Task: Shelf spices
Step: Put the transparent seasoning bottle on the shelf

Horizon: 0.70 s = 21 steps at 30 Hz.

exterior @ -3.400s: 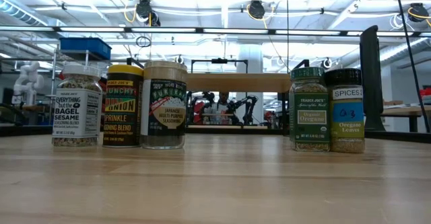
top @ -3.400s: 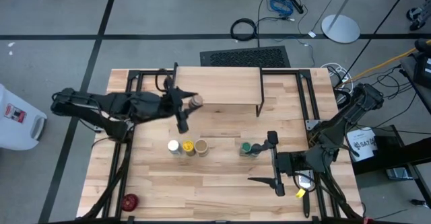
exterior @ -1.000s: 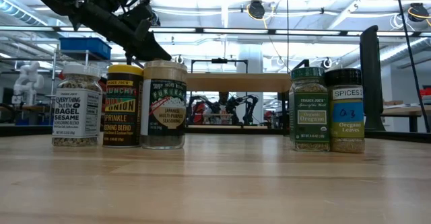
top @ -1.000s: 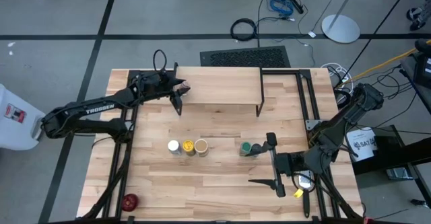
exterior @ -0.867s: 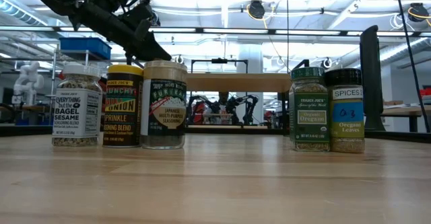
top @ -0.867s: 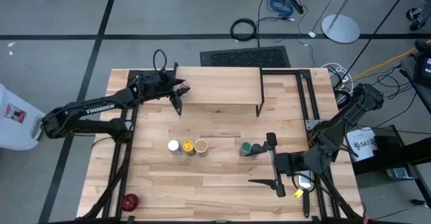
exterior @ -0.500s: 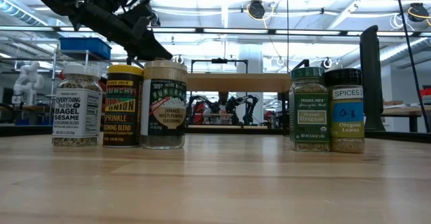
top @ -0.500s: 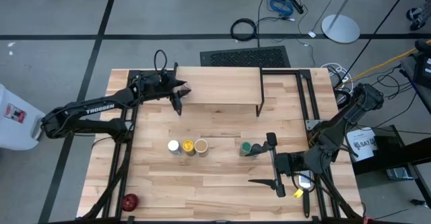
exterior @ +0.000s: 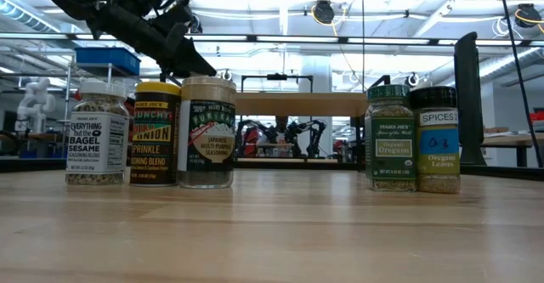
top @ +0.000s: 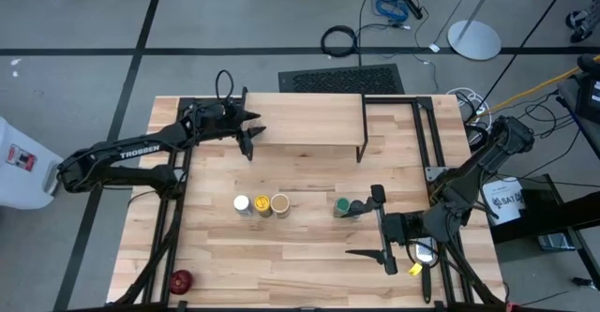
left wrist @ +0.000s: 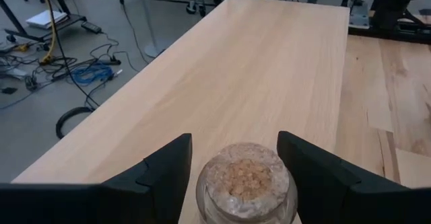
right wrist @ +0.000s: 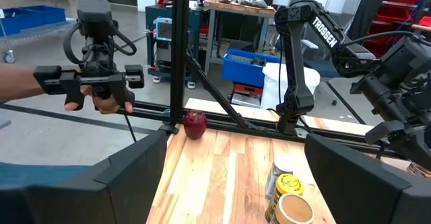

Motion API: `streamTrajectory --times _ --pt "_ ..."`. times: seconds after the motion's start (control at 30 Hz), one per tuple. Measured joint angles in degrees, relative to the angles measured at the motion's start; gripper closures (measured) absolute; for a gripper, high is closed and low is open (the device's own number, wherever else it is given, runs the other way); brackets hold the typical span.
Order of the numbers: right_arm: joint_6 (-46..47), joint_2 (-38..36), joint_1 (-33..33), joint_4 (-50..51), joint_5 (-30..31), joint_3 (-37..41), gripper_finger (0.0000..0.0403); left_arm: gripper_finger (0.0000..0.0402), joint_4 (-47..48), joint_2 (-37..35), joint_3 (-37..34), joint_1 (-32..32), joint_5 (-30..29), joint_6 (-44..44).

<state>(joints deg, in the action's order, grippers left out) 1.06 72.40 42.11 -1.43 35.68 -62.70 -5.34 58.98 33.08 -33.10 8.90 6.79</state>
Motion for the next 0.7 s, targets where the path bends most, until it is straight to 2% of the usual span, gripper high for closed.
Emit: streamTrajectory --times 0.3,0.7 --pt "0.02 0.00 0.00 0.14 0.00 -0.02 0.0062 0.0174 -0.17 -0.02 0.00 0.00 -2.25 1.22" --pt "0.00 0.00 0.00 0.62 0.00 0.00 0.0062 0.0173 0.04 -0.09 0.76 0.50 -1.48 2.58"
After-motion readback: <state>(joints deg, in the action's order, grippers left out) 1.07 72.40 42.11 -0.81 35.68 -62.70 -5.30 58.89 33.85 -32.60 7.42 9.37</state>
